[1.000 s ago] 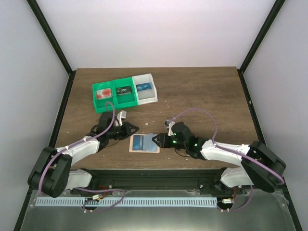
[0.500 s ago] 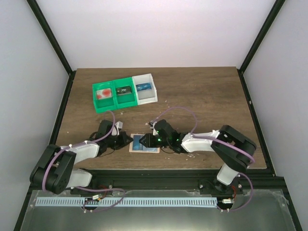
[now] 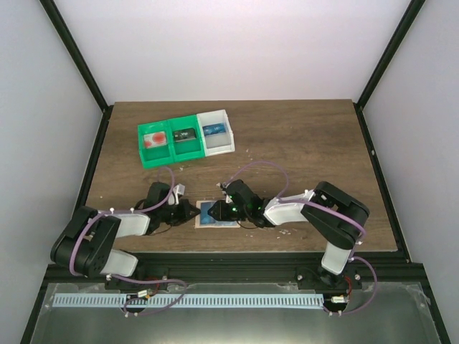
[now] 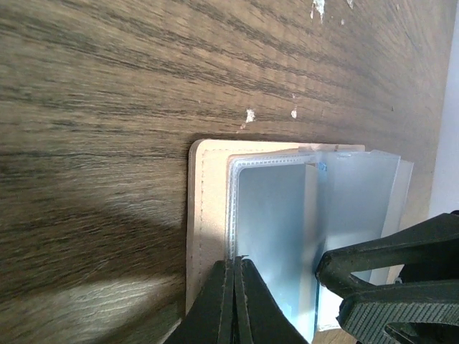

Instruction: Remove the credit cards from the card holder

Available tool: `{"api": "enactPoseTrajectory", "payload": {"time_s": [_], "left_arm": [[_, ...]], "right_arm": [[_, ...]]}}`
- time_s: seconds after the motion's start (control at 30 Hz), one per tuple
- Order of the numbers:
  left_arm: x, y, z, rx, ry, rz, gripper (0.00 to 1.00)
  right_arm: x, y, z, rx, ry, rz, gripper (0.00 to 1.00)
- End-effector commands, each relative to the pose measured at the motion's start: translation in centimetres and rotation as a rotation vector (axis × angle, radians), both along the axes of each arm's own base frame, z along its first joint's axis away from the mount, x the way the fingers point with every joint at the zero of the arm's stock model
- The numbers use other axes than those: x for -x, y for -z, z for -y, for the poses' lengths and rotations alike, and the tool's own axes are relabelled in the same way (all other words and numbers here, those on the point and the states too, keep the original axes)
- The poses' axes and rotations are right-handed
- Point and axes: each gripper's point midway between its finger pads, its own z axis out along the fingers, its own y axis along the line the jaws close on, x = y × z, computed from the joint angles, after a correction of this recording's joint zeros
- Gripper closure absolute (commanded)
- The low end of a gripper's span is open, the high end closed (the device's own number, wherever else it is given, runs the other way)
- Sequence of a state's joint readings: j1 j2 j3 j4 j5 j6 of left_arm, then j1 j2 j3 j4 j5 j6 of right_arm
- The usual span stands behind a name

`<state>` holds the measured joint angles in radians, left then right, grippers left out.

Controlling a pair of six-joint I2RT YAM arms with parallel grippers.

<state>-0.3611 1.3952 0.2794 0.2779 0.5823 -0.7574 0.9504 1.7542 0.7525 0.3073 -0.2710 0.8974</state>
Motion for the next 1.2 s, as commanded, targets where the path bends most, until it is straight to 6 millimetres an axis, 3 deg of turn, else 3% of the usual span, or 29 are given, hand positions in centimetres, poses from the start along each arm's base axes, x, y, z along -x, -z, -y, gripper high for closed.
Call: {"api": "enactPoseTrajectory", "payload": {"time_s": [0.0,0.27,0.77,1.17], "left_arm": [[1.0,1.2,-0.1,-0.002,0.014,-0.038,1.00],[1.1,1.2,-0.6,-0.024,-0.001,-0.029,1.00],[1.2,1.3,-0.7,-0.019,-0.008,-0.032,1.00],[1.4,1.3,-0.6,-0.005,-0.009,-0.032,1.00]], "right_arm": [[-0.2,0.3,0.7,0.033,0.022,0.021,0.77],[-0.4,-1.3,1.5,0.019,0.047,0.058,0.77],[-0.3,0.5,1.7,0.043,0.041,0.020,0.82],[-0.2,0.4,1.5,-0.020,0.036,-0.018,0.87]]}}
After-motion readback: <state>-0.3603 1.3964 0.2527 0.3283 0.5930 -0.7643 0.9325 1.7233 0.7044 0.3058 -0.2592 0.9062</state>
